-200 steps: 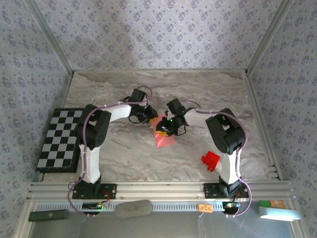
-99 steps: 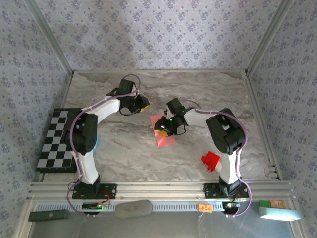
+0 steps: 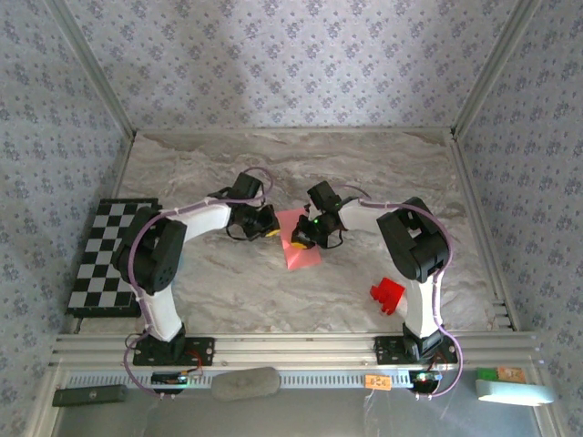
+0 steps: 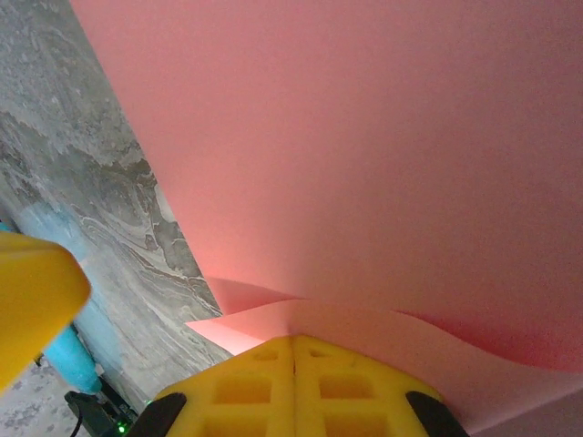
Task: Fold a paper plane with a square sheet of paper (pick it up from the middle)
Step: Fold the triangle a second time at the center of the table.
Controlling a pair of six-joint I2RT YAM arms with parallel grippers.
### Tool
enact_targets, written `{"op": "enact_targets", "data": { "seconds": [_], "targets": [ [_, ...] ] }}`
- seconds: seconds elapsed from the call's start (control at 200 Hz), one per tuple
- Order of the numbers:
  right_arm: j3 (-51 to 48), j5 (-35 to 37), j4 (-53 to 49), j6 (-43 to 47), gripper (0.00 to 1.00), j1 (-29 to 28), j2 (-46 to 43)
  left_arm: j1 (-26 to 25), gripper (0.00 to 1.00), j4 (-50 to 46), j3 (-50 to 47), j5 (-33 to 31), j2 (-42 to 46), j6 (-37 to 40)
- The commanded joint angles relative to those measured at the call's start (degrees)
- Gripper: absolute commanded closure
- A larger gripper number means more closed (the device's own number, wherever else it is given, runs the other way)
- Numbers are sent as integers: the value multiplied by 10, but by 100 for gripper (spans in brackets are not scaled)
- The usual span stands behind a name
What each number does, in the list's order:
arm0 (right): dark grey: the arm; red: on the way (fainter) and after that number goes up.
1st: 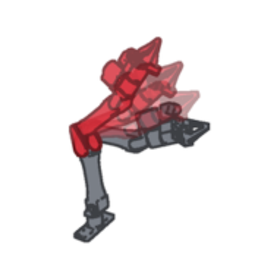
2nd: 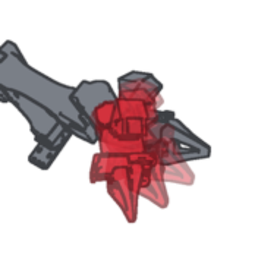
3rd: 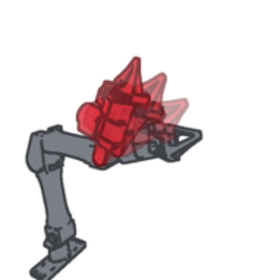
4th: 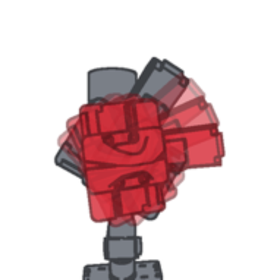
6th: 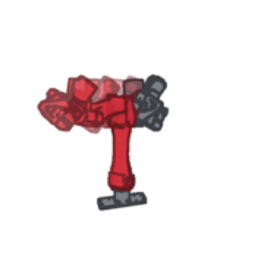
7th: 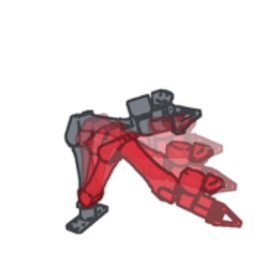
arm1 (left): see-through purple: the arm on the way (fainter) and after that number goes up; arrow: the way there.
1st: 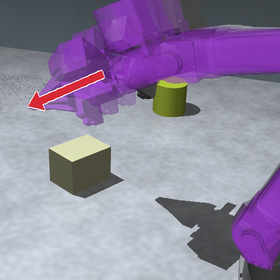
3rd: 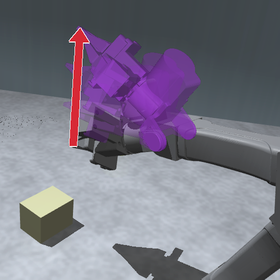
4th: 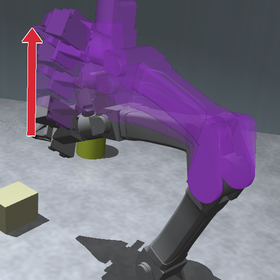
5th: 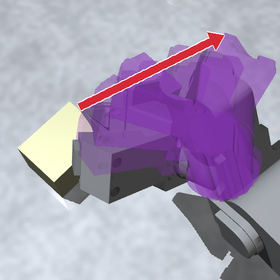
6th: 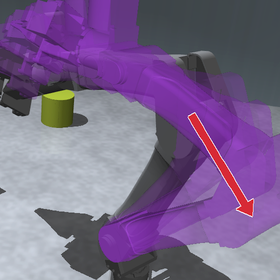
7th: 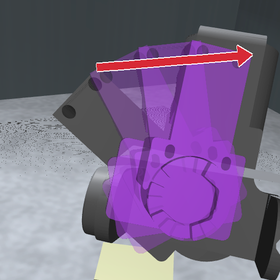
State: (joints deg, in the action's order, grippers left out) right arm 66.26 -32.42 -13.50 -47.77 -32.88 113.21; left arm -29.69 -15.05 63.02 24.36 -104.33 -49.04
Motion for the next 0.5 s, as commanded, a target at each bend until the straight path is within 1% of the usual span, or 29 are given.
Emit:
{"op": "enact_targets", "data": {
  "seconds": [0.0, 0.145, 0.355, 0.5],
  "targets": [
    [-7, 48, -60, 0, 97, -3, 36, -15, 99, -3, -7, -12, 22, 18],
    [-4, 50, -63, -2, 98, -4, 38, -29, 100, 0, -17, -20, 20, 13],
    [-4, 49, -63, -3, 99, -3, 40, -45, 100, 13, -16, -13, 12, 8],
    [-5, 49, -62, -4, 99, -3, 40, -47, 100, 11, -15, -14, 10, 8]
  ]
}}
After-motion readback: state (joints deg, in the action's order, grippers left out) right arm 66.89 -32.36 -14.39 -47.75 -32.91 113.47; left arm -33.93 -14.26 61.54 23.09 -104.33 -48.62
